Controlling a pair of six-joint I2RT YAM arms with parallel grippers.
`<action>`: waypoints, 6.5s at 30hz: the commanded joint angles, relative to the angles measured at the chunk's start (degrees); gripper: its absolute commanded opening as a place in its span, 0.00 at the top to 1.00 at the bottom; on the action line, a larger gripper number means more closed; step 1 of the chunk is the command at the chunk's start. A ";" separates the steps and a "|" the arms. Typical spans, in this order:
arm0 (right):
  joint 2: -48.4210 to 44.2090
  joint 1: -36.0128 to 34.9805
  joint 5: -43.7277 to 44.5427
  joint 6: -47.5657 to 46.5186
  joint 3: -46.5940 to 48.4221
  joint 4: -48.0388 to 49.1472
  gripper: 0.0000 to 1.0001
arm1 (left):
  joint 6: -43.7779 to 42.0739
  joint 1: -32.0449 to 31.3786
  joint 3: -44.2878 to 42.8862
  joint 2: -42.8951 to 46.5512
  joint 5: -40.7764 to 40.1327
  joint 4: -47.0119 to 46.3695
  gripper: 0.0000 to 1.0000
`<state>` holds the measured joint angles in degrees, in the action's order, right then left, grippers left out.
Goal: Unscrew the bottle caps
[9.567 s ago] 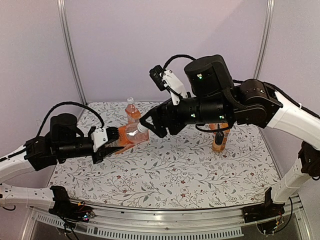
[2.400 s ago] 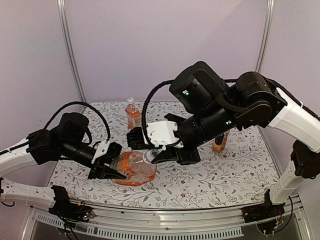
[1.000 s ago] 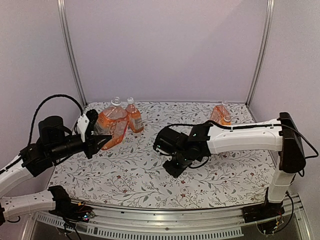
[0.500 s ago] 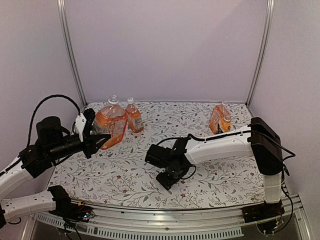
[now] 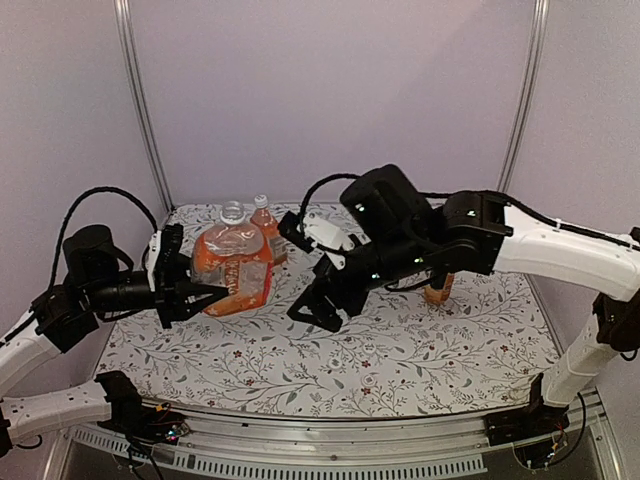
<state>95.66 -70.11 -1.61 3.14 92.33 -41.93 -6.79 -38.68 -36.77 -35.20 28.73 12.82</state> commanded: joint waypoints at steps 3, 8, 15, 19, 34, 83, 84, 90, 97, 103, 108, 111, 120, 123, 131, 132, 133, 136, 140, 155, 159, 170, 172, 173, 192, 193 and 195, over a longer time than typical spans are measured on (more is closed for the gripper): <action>-7.75 -0.43 -18.14 -13.45 -0.10 21.13 0.01 | 1.11 -1.22 -2.49 -0.87 18.32 1.44 0.92; -3.02 -1.52 -21.28 -12.95 7.54 21.35 0.04 | 0.34 -2.25 -3.21 -1.44 17.95 1.68 0.92; 1.54 -3.81 -20.55 -11.91 13.28 20.76 0.22 | 0.15 -3.02 -2.79 -1.63 17.53 1.50 0.91; 2.12 -3.87 -20.64 -10.95 12.92 20.59 0.44 | 0.19 -3.24 -2.60 -1.63 17.35 1.10 0.92; -0.85 -2.68 -7.02 -7.57 7.93 19.43 1.00 | 3.92 -2.87 -1.68 -0.41 6.54 -0.93 0.19; 13.32 22.92 31.21 11.15 -10.52 33.98 0.18 | 11.73 9.39 6.45 5.65 -17.74 -3.24 0.01; 12.92 22.95 30.92 10.94 -10.43 33.82 0.16 | 11.69 9.41 6.47 5.60 -17.74 -3.26 0.00; 11.17 22.98 27.12 8.72 -9.28 32.78 0.04 | 11.27 9.42 6.19 5.17 -17.33 -3.32 0.00; 10.22 22.92 24.78 6.77 -6.58 30.59 0.01 | 11.23 9.38 5.69 4.50 -17.11 -3.07 0.01; 7.81 22.99 24.54 4.03 -4.74 29.53 0.01 | 9.91 9.49 1.98 0.62 -17.67 -1.68 0.00; 4.59 22.96 23.60 1.49 -2.98 27.32 0.01 | 4.17 9.77 -10.79 -13.13 -15.43 6.37 0.00; 1.70 22.97 21.44 0.23 -3.24 26.70 0.01 | 2.16 11.44 -21.11 -26.17 -13.03 11.56 0.00; -4.51 22.98 16.72 -4.31 -7.18 25.73 0.01 | -0.40 20.71 -41.21 -58.30 -3.45 0.60 0.05; -5.02 22.91 15.56 -5.47 -7.96 24.99 0.01 | -1.03 20.89 -44.97 -64.86 -4.27 -1.06 0.03; -3.72 22.91 14.40 -6.47 -7.63 21.74 0.01 | 1.60 22.49 -51.82 -76.65 -0.30 -3.67 0.15; -3.33 22.95 14.50 -6.51 -7.42 21.12 0.01 | 2.23 22.92 -53.00 -77.81 0.69 -3.71 0.21; -3.14 22.91 14.60 -6.48 -7.29 20.73 0.01 | 2.37 23.16 -53.96 -78.69 1.93 -3.55 0.25; -2.52 22.96 14.28 -6.22 -7.13 20.47 0.01 | 1.37 23.45 -56.12 -80.82 2.59 -3.30 0.52; -1.47 22.93 14.18 -6.62 -5.75 19.83 0.01 | 0.12 23.70 -56.93 -81.96 2.71 -2.82 0.75; -2.09 16.13 5.02 -7.74 -5.12 26.55 0.02 | 10.63 16.10 -50.49 -55.83 -24.03 15.86 1.00; 2.62 10.02 5.23 -8.72 -0.10 28.89 0.01 | 16.70 8.71 -44.54 -43.14 -30.12 22.12 1.00; 13.62 0.42 15.14 -5.96 10.32 30.34 0.03 | 23.31 1.23 -35.65 -25.86 -27.26 23.44 1.00; 14.04 0.46 16.38 -4.34 9.35 32.17 0.06 | 24.12 1.23 -35.88 -25.11 -26.45 23.52 1.00; 14.43 0.41 16.74 -4.01 9.32 33.10 0.07 | 24.29 1.23 -35.98 -24.83 -25.78 23.51 1.00; 16.22 0.49 18.03 -6.64 10.21 33.75 0.90 | 12.67 1.23 -32.80 -19.65 -17.74 21.11 0.20; 14.55 0.54 17.66 -6.65 8.69 33.66 0.95 | 6.96 1.21 -32.07 -18.11 -14.99 20.55 0.03; 10.47 0.88 14.16 -7.42 5.10 33.39 0.96 | -2.42 1.28 -29.62 -13.88 -12.22 18.56 0.00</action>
<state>114.32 -70.63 14.87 -4.75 101.89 -8.67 10.00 -36.73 -69.47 -55.75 5.58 34.00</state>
